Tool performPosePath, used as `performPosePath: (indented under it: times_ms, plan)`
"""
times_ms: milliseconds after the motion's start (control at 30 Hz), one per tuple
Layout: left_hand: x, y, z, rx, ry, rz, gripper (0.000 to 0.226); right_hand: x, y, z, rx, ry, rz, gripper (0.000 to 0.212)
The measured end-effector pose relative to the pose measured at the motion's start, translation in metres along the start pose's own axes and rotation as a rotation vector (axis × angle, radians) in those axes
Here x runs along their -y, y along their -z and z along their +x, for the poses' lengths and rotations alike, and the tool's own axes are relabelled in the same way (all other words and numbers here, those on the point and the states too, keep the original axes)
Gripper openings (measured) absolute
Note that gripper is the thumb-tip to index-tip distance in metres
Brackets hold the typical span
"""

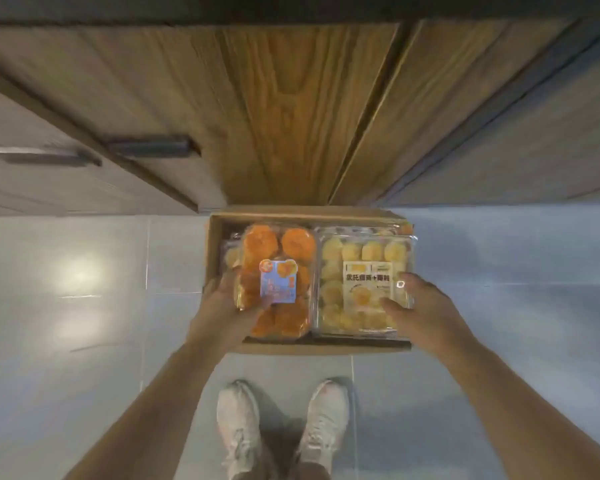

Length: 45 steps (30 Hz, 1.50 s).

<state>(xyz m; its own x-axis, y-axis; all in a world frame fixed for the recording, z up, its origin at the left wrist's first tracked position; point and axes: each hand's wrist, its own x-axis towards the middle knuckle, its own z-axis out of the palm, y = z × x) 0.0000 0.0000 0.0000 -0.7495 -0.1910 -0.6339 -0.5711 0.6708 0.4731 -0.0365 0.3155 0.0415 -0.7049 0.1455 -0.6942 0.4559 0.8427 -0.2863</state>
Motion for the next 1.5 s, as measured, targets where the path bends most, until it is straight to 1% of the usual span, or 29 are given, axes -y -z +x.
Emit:
performPosePath:
  times_ms: [33,133,167,233,267,300,333,400,533,633,667,700,767,833,900,967,1067,1133,1200,1300,1333,1500]
  plan:
    - [0.01,-0.009,0.007,-0.004,0.016,-0.067,0.085,-0.007,-0.01,0.01,-0.009,-0.007,0.013,0.065]
    - [0.027,-0.029,0.023,0.053,0.108,-0.234,0.084,-0.035,-0.032,0.037,-0.057,-0.11,0.058,0.076]
    - [0.035,-0.036,0.028,0.05,0.11,-0.289,0.084,-0.042,-0.041,0.044,-0.077,-0.131,0.089,0.079]
    - [0.04,-0.041,0.03,0.066,0.104,-0.378,0.073,-0.051,-0.056,0.053,-0.089,-0.169,0.161,0.084]
    - [0.038,-0.041,0.029,0.099,0.094,-0.42,0.067,-0.051,-0.06,0.055,-0.09,-0.186,0.202,0.086]
    - [0.039,-0.041,0.03,0.124,0.084,-0.467,0.066,-0.051,-0.065,0.059,-0.106,-0.194,0.229,0.089]
    - [0.038,-0.04,0.029,0.146,0.074,-0.473,0.068,-0.052,-0.069,0.061,-0.121,-0.204,0.238,0.091]
    - [0.035,-0.038,0.027,0.133,0.038,-0.439,0.071,-0.05,-0.073,0.061,-0.156,-0.237,0.266,0.099]
    - [0.031,-0.032,0.023,0.079,0.035,-0.364,0.06,-0.053,-0.069,0.054,-0.176,-0.326,0.394,0.111]
    - [0.02,-0.029,0.019,0.025,0.026,-0.375,0.064,-0.058,-0.062,0.047,-0.189,-0.324,0.366,0.12]
    - [0.018,-0.028,0.02,0.009,0.034,-0.398,0.064,-0.061,-0.06,0.045,-0.172,-0.31,0.342,0.119]
    - [0.019,-0.028,0.022,0.001,0.039,-0.432,0.067,-0.062,-0.058,0.043,-0.154,-0.299,0.318,0.113]
    - [0.018,-0.028,0.025,0.029,0.035,-0.459,0.08,-0.066,-0.055,0.041,-0.133,-0.249,0.275,0.093]
    - [0.019,-0.03,0.03,0.076,0.023,-0.432,0.085,-0.066,-0.052,0.037,-0.118,-0.2,0.274,0.082]
    - [0.017,-0.031,0.029,0.107,0.029,-0.476,0.069,-0.067,-0.053,0.036,-0.123,-0.168,0.295,0.072]
    - [0.015,-0.029,0.026,0.113,0.041,-0.508,0.051,-0.067,-0.054,0.033,-0.109,-0.173,0.375,0.059]
    - [0.014,-0.025,0.019,0.157,0.054,-0.55,0.045,-0.071,-0.06,0.028,-0.068,-0.122,0.517,0.048]
    - [0.012,-0.021,0.015,0.154,0.068,-0.606,0.046,-0.078,-0.064,0.027,-0.057,-0.105,0.527,0.039]
    - [0.009,-0.016,0.008,0.147,0.07,-0.665,0.052,-0.076,-0.063,0.022,-0.047,-0.056,0.564,0.035]
    - [0.004,0.002,-0.013,0.145,0.093,-0.746,0.072,-0.06,-0.045,0.004,-0.039,0.004,0.597,0.037]
    - [0.003,0.009,-0.02,0.144,0.103,-0.769,0.074,-0.056,-0.037,-0.003,-0.04,0.021,0.594,0.037]
    - [-0.024,0.082,-0.086,0.098,0.108,-0.832,0.064,-0.017,0.035,-0.054,-0.073,0.119,0.569,0.04]
